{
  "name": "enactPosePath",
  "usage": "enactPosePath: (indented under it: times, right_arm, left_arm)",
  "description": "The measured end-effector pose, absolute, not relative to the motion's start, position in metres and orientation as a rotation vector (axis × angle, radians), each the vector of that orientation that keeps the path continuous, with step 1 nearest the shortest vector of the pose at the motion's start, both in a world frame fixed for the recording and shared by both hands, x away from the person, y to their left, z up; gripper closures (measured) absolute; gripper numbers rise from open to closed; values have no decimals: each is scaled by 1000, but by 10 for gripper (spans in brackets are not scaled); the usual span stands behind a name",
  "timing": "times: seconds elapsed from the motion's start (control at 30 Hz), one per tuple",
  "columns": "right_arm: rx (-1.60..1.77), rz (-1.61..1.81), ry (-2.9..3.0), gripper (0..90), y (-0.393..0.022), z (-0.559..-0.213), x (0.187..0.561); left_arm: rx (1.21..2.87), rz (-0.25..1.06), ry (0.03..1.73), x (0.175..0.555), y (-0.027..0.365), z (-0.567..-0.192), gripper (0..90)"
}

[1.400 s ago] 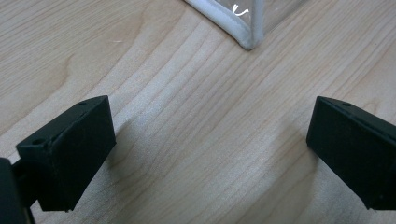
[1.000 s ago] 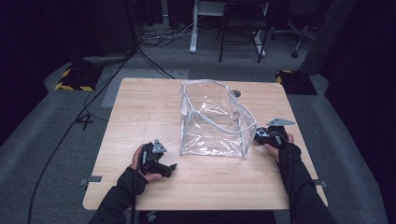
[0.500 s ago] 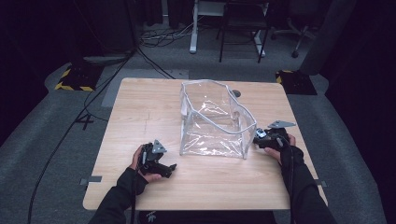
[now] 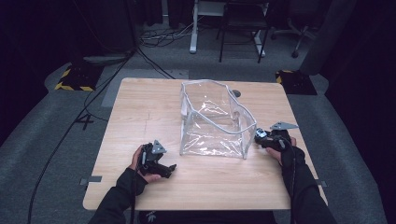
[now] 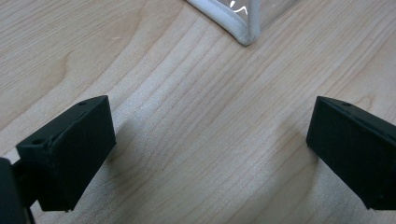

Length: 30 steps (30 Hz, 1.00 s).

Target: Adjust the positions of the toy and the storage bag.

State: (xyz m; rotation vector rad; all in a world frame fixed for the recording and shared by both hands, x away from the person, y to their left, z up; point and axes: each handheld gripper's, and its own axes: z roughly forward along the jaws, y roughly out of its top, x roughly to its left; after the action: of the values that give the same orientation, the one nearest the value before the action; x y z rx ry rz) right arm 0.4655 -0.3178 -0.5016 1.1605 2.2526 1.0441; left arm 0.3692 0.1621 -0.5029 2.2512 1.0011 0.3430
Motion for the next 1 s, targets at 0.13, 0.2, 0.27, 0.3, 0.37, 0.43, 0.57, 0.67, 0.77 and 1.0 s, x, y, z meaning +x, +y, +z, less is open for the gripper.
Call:
enactPosePath:
  times: [0.13,0.2,0.27,0.3,0.37,0.43,0.57,0.67,0.77,1.0]
  right_arm:
    - [1157,1049,2254,481,-319,-502,465]
    - [1158,1062,2253,481,-320,-502,465]
    - [1157,1092,2239,482,-322,-501,463]
    - [1160,1117,2223,482,-324,-500,463]
    - [1169,1131,2207,482,-325,-500,462]
    - [1158,1132,2210,482,-325,-500,461]
    - [1133,1144,2202,482,-325,-499,460]
    - [1134,1180,2182,482,-326,-496,459]
    - [1124,1190,2171,483,-327,-494,458]
    - [1057,1223,2169,483,-324,-485,454]
  left_arm:
    - [2255,344,996,369,162,-503,15]
    - [2251,342,1001,369,162,-503,15]
    - [2252,338,1002,369,162,-503,15]
    - [2252,339,1003,369,162,-503,15]
    - [2252,338,1000,369,162,-503,14]
    - [2250,351,980,371,162,-503,14]
    - [2250,351,981,371,162,-503,15]
    - [2250,348,980,371,162,-503,14]
    - [2252,340,1002,369,162,-503,14]
    - [2251,336,981,370,163,-503,14]
